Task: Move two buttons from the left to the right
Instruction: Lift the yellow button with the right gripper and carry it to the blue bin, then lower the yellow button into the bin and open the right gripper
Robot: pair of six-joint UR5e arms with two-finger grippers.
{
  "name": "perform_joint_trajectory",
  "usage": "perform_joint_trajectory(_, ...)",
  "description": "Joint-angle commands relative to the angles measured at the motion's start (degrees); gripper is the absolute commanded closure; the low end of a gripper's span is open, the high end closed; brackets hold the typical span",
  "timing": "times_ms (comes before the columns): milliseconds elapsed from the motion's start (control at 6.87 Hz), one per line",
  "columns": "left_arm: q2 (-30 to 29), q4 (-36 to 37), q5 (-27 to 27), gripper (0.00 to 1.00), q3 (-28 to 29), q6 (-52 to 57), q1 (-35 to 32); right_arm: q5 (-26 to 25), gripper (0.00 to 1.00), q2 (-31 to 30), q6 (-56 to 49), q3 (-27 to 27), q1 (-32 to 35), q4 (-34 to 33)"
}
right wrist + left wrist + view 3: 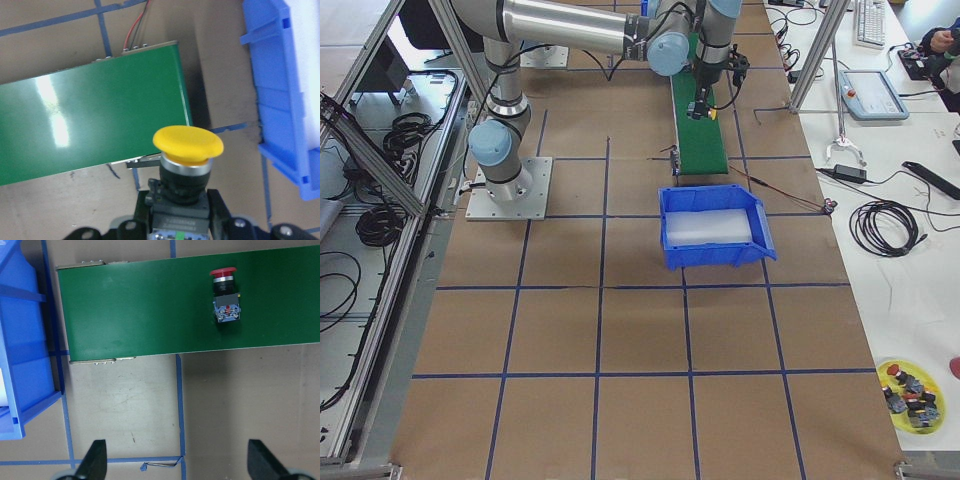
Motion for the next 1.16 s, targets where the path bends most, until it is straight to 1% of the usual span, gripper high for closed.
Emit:
perform_joint_trajectory(0, -0.25, 0.00, 0.02, 0.00, 0.51, 0.08, 0.09, -2.23, 0.94, -0.91, -16.82, -0.22, -10.53, 0.48)
perform_joint_trajectory(146, -0.26, 0.00, 0.02, 0.00, 0.51, 0.34, 0.09, -1.88, 0.94, -0.39, -29.08, -0.48, -16.42, 0.05)
perform_joint_trajectory(291, -0.26, 0.17, 0.02, 0.00, 0.51, 0.43, 0.09, -1.96, 0.94, 2.06, -33.30, -0.05, -19.26, -0.91)
perform_joint_trajectory(437, -0.17, 0.18, 0.02, 0.00, 0.51, 0.43, 0.09, -2.31, 0.94, 7.56, -37.60, -0.92, -21.03, -2.32)
perform_joint_trajectory(582, -0.26, 0.18, 0.02, 0.00, 0.51, 0.17, 0.09, -1.96, 0.94, 11.10, -42.08, -0.40, -22.09, -7.29)
perform_joint_trajectory(728, -0.17, 0.18, 0.02, 0.00, 0.51, 0.17, 0.09, -1.96, 0.94, 12.87, -43.08, 0.13, -22.01, -9.69)
perform_joint_trajectory(873, -0.17, 0.18, 0.02, 0.00, 0.42, 0.26, 0.09, -2.31, 0.94, 14.11, -42.66, 0.65, -21.93, -9.89)
perform_joint_trajectory(1019, -0.08, 0.18, 0.02, 0.00, 0.51, 0.35, 0.09, -2.57, 0.94, 14.29, -41.87, 2.57, -21.49, -10.32)
